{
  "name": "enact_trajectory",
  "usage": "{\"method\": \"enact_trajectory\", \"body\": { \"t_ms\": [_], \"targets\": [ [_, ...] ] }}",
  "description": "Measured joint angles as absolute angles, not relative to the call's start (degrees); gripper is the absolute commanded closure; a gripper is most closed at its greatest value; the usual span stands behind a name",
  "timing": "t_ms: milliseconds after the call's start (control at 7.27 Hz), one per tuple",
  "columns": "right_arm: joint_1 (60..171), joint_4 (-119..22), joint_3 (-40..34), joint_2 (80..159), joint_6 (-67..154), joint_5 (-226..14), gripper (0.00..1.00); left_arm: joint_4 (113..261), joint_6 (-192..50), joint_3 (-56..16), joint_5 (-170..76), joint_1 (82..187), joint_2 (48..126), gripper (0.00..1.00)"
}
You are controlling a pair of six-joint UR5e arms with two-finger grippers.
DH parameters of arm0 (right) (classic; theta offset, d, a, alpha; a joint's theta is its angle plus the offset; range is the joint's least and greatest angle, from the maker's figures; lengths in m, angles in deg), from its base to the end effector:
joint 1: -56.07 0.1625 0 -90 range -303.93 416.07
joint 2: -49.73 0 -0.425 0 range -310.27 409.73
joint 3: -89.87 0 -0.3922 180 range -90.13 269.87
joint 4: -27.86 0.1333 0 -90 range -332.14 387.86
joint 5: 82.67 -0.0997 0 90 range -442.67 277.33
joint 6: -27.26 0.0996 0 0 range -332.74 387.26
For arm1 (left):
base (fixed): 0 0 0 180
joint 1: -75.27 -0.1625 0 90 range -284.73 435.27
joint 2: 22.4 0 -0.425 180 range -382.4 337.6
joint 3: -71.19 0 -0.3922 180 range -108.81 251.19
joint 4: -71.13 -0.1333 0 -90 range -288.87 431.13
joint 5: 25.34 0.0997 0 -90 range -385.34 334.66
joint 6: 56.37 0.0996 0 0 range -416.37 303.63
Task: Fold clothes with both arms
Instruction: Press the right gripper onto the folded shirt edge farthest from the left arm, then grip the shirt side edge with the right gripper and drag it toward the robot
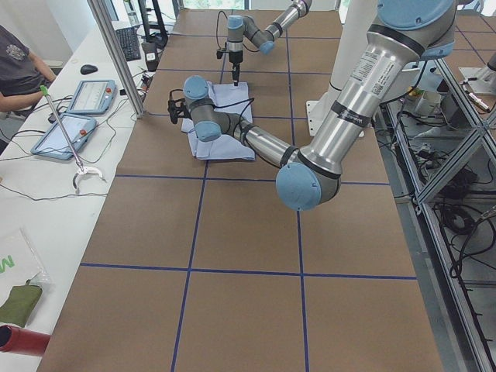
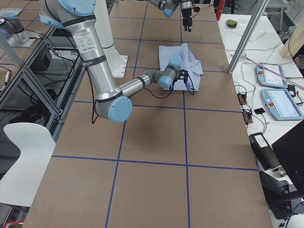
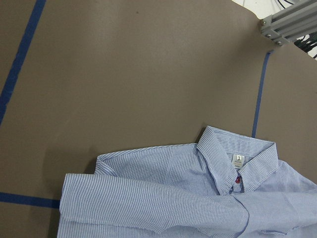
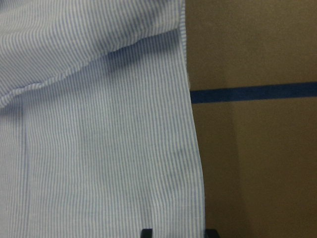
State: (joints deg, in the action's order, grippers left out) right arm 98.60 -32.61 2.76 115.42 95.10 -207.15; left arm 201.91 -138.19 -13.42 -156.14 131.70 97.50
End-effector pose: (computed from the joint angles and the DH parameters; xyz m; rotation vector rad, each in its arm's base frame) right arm -0.4393 -0.5073 0.3809 -0.0131 -1.0248 0.0564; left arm 0.3186 -0.6034 0.3092 0.0475 1.2544 -0.3242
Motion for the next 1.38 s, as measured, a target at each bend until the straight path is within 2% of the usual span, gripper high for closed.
{"method": "enact_trajectory", "body": {
  "t_ms": [275,550,1100,1238,1376],
  "targets": [
    [98.6,-32.6,2.8,115.4,95.2,-207.2,0.64,201.9,-138.2,-13.4,-156.1,131.7,97.5,0.01],
    [98.5,-32.5,2.8,115.6,95.2,-207.3,0.58,201.9,-138.2,-13.5,-156.1,131.7,97.5,0.01],
    [98.3,-32.6,2.9,116.0,95.2,-207.3,0.62,201.9,-138.2,-13.6,-156.0,131.7,97.5,0.01],
    [98.2,-32.6,3.1,115.9,95.2,-207.3,0.69,201.9,-138.2,-13.7,-156.0,131.7,97.5,0.01],
    [98.1,-32.6,3.1,115.7,95.2,-207.3,0.99,201.9,-138.2,-13.8,-156.1,131.7,97.5,0.01]
  ]
}}
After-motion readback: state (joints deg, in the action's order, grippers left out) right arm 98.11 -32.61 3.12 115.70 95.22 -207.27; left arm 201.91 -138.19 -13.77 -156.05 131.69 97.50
